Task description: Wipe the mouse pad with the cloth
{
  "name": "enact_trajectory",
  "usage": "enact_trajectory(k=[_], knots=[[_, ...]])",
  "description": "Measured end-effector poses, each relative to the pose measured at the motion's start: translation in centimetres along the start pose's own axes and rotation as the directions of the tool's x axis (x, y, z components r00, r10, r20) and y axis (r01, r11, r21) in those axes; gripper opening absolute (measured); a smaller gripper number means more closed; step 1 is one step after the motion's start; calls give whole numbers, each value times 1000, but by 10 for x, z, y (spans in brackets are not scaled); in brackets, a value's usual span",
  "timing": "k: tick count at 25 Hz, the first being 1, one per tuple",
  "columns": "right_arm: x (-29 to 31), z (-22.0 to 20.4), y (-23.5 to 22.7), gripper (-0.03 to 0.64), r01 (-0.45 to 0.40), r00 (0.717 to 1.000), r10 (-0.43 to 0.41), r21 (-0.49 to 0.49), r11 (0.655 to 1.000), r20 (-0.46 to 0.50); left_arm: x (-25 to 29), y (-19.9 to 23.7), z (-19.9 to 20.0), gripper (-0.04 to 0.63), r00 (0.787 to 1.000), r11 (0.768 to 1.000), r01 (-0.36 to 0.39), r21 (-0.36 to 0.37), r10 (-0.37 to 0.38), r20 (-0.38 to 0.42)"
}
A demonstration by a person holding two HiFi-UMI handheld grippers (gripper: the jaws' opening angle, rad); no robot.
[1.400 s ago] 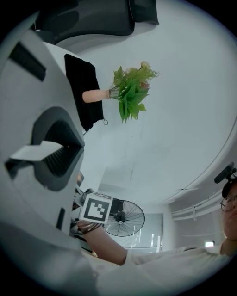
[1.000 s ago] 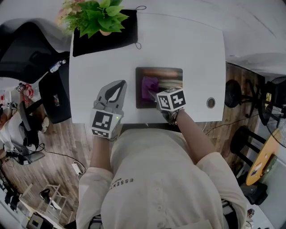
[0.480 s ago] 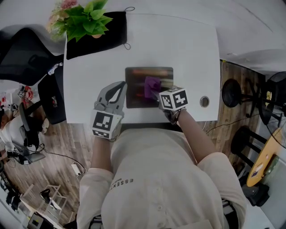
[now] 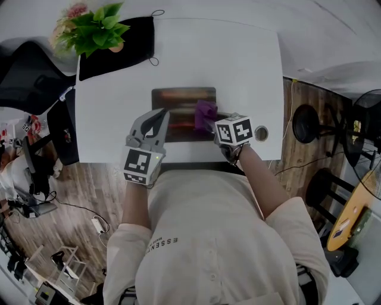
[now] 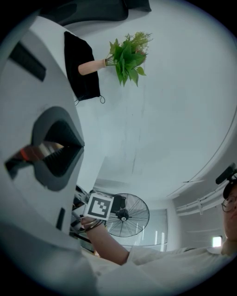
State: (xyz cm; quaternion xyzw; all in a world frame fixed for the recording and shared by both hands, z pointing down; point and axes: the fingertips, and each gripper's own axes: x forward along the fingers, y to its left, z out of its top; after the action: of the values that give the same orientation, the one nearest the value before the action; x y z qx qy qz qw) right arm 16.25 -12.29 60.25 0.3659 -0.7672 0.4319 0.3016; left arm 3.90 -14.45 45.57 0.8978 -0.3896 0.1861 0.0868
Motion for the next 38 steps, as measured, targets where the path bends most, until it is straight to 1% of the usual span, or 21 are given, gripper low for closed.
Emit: enact_trajectory(k=[5, 10, 16, 20, 22, 24, 27, 31, 34, 38], knots=[[-15, -7, -21, 106, 20, 1000, -20, -2, 1000, 10, 7, -21, 1, 2, 1000, 1000, -3, 2, 3, 4], [-28, -14, -40, 106, 53, 998, -53, 32, 998, 18, 9, -35, 2, 2, 1000, 1000, 8, 19, -8, 9], [-38, -17, -52, 106, 124, 992, -125, 52, 991, 14, 4, -33, 7, 2, 999, 999, 25, 40, -26, 23], [-48, -6, -45, 104, 145, 987, -151, 91, 985, 59, -7, -22, 11, 2, 998, 998, 42, 53, -43, 34], [-49, 2, -33, 104, 144, 984, -154, 110, 983, 87, -15, -13, 11, 2, 998, 997, 47, 56, -49, 39], [-46, 8, -13, 104, 129, 985, -140, 109, 986, 98, -25, -5, 9, 2, 998, 997, 51, 54, -54, 40], [-31, 10, 28, 104, 93, 991, -99, 69, 993, 90, -41, 10, 4, 2, 998, 997, 54, 50, -56, 39], [-3, 10, 85, 104, 18, 997, -18, 6, 1000, 78, -65, 32, -7, 2, 998, 998, 44, 42, -46, 35], [18, 4, 119, 104, -14, 999, 15, -35, 999, 44, -84, 47, -19, 2, 999, 999, 35, 28, -36, 28], [42, -1, 153, 104, -42, 999, 43, -70, 997, 12, -106, 61, -35, 2, 1000, 1000, 23, 14, -23, 17]])
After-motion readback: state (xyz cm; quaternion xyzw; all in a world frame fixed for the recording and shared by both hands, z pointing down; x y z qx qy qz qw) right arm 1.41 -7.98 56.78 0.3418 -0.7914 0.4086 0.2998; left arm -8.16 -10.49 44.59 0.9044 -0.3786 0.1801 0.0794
